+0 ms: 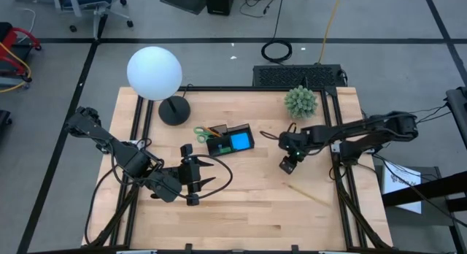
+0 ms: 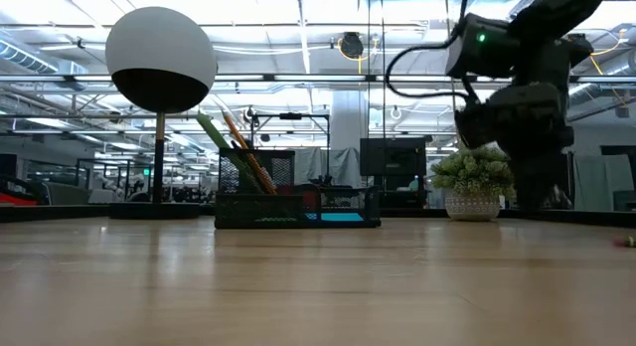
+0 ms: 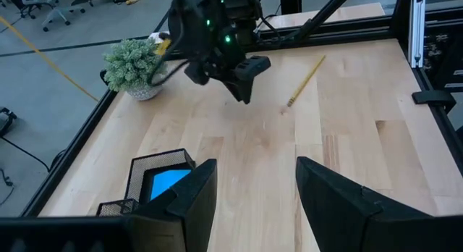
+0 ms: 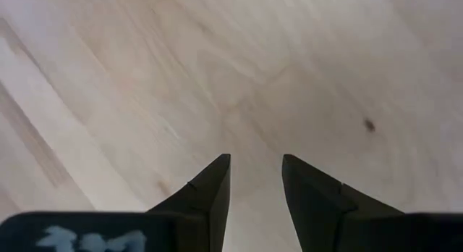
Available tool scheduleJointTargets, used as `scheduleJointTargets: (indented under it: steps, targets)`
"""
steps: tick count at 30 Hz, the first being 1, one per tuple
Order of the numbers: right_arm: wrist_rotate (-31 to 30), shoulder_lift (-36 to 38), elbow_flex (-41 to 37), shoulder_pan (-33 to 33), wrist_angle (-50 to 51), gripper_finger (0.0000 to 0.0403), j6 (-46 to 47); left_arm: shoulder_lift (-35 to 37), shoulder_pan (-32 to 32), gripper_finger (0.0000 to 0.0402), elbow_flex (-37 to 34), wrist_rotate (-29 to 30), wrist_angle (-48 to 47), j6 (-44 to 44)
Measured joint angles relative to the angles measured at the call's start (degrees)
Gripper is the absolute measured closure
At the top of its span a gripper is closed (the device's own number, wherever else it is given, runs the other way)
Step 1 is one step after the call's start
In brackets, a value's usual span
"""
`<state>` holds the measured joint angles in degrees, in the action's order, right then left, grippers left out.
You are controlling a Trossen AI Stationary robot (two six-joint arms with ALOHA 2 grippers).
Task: Pick and place office supplies into organizer
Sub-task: Put the yellow pencil into the black desk organizer
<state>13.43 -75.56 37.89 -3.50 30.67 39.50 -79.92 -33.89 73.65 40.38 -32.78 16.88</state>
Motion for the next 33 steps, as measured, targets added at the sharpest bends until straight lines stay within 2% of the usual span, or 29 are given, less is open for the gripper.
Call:
scheduleJointTargets:
  steps: [6,10,16,22,27,33]
  targets:
    - [-1.0,3.9,0.0,3.0,-3.7,0.0284,3.6,0.0,0.0,0.0206,0.0,0.0,-0.1,-0.1]
    - [-3.0,4.6,0.0,7.2,-10.9,0.0284,7.6,0.0,0.0,0.0206,0.0,0.0,-0.2,-0.2]
    - [-2.9,4.6,0.0,12.9,-19.8,0.0284,15.5,0.0,0.0,0.0206,0.0,0.0,-0.2,-0.2]
    - [-3.0,4.6,0.0,18.0,-26.5,0.0284,15.1,0.0,-0.2,0.0206,0.0,0.0,-0.2,-0.2]
    - [-3.3,4.6,0.0,19.4,-32.7,0.0284,14.9,0.0,-0.2,0.0206,0.0,0.0,-0.2,-0.2]
    - [-9.6,4.6,0.0,23.6,-41.2,0.0284,16.3,0.0,-0.2,0.0206,0.0,0.0,-0.2,-0.2]
